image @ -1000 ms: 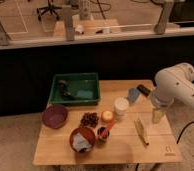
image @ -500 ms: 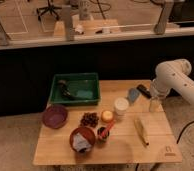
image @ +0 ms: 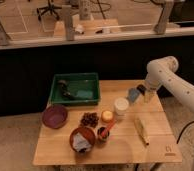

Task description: Place eraser in purple bowl

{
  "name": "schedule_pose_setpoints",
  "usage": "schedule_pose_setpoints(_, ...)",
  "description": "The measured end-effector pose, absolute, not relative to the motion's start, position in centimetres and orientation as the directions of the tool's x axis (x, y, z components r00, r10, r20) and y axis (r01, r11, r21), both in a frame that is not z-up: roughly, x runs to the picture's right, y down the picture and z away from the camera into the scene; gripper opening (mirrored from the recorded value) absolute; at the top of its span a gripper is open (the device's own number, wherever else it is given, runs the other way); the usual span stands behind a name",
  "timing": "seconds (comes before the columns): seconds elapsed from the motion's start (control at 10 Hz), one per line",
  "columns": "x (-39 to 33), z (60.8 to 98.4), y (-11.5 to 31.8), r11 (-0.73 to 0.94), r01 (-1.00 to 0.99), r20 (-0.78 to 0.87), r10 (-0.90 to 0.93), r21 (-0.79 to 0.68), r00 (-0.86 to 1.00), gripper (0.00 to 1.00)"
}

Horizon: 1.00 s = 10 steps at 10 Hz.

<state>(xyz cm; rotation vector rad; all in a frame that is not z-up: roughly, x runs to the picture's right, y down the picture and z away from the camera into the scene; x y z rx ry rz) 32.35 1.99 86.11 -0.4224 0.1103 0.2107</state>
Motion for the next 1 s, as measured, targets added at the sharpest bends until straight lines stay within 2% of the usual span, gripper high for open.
schedule_pose_setpoints(0.6, 32.6, 86.4, 1.8, 0.893, -0.233, -0.162, 0.183, -0.386, 0.970, 0.80)
schedule_pose_setpoints(1.0, 33.6, 89.8, 1.6, 0.891, -0.257, -0.164, 0.209, -0.373, 0.964, 0.80)
